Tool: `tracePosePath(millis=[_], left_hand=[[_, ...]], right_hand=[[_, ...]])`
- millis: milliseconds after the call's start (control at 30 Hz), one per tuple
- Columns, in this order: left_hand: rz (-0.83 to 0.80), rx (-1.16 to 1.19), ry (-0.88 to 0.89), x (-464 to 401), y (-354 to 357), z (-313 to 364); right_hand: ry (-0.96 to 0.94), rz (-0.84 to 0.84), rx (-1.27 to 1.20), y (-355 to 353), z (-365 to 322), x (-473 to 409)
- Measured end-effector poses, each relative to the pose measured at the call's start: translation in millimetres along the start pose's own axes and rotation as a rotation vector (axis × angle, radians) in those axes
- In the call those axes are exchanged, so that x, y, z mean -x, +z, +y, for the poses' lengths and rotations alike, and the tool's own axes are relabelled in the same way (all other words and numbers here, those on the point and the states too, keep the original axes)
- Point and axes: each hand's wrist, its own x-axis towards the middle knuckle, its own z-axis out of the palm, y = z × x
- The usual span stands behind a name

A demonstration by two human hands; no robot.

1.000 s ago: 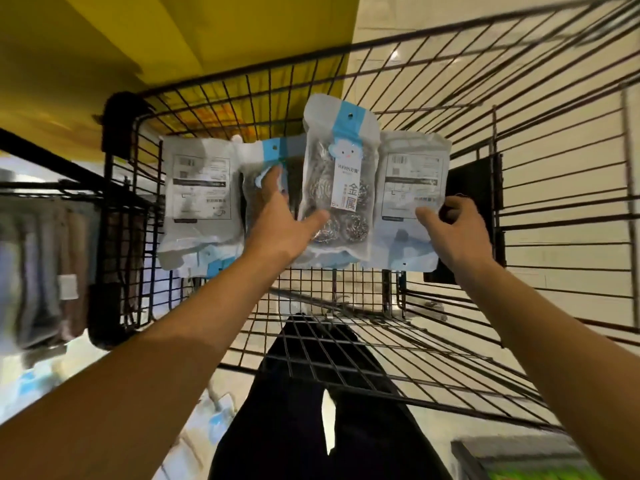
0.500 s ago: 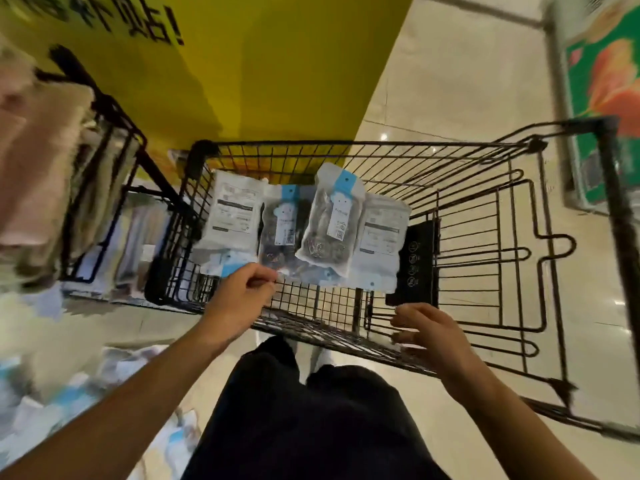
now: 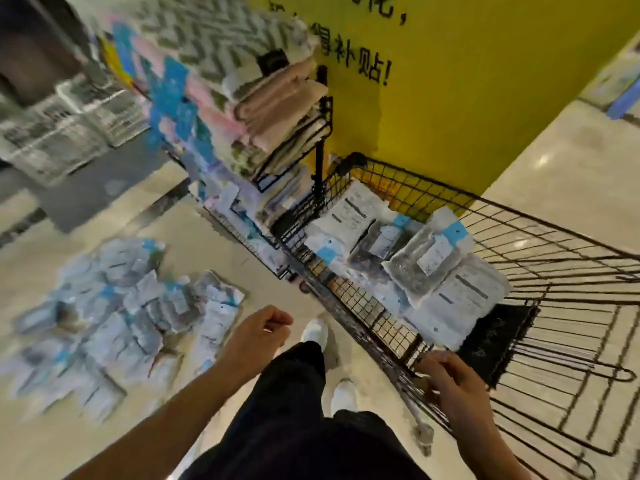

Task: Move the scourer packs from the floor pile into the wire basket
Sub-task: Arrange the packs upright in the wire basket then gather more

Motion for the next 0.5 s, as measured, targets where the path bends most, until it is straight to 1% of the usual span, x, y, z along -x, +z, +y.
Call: tracePosePath(millis=[133, 267, 500], left_hand=[[0.135, 0.111, -0.126, 50.6, 1.0, -57.5], [0.241, 0.206, -0.189, 97.5, 4.0, -106.9], [0.336, 0.411, -0.324, 171.6, 4.2, -199.4]], right_hand=[[-0.017, -0.139, 0.160, 9.3, 19.5, 4.0], [-0.087, -0.297, 0.343, 25.7, 36.0, 9.7], [-0.222, -0.480, 0.587, 79.3, 50.1, 36.5]])
